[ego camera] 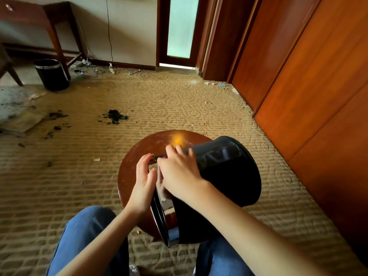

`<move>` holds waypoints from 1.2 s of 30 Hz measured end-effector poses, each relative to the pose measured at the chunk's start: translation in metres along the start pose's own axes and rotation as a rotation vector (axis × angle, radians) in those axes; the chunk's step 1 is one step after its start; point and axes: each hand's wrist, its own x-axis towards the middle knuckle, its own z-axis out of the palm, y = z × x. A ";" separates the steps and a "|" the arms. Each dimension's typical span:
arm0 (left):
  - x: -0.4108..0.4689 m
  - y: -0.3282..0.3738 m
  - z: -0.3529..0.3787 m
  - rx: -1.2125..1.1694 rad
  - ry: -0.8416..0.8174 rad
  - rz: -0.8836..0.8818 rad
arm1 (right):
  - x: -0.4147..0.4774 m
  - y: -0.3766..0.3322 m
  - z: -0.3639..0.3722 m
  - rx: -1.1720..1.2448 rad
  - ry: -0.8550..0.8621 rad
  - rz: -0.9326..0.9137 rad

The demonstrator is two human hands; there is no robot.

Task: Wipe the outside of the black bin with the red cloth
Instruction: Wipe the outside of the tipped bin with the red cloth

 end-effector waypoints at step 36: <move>-0.001 0.021 -0.022 0.860 -0.019 0.066 | -0.015 0.033 0.004 -0.091 0.093 0.146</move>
